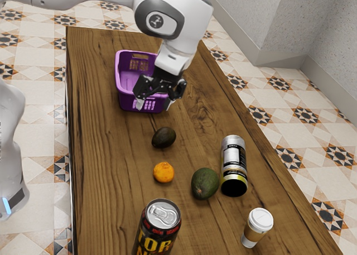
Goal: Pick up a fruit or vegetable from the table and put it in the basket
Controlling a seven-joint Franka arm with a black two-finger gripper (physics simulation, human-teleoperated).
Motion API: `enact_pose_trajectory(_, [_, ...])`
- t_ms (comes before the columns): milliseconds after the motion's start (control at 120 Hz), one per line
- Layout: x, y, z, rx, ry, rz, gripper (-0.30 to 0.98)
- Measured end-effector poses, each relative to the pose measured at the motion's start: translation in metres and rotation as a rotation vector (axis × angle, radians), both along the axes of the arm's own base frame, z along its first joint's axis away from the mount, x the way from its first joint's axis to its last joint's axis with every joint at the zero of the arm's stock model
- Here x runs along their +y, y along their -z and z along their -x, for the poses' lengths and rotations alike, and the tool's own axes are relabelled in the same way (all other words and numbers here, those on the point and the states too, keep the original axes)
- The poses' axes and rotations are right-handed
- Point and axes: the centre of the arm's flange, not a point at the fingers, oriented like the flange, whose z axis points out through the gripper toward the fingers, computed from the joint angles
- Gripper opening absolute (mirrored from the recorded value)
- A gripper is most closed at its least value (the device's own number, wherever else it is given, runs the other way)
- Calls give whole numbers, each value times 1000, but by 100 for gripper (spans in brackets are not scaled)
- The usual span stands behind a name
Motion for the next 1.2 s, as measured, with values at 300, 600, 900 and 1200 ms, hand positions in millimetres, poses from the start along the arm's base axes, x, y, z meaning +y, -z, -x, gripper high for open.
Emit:
enact_pose_trajectory(300, [-70, -5, 35, -152, -46, -62, 69])
enact_pose_trajectory(600, [-119, 38, 76, -109, -28, 36, 69])
enact_pose_trajectory(900, [-110, 53, 34, -158, -85, 66, 69])
enact_pose_trajectory(1200, [-72, 71, -21, -188, -127, 58, 69])
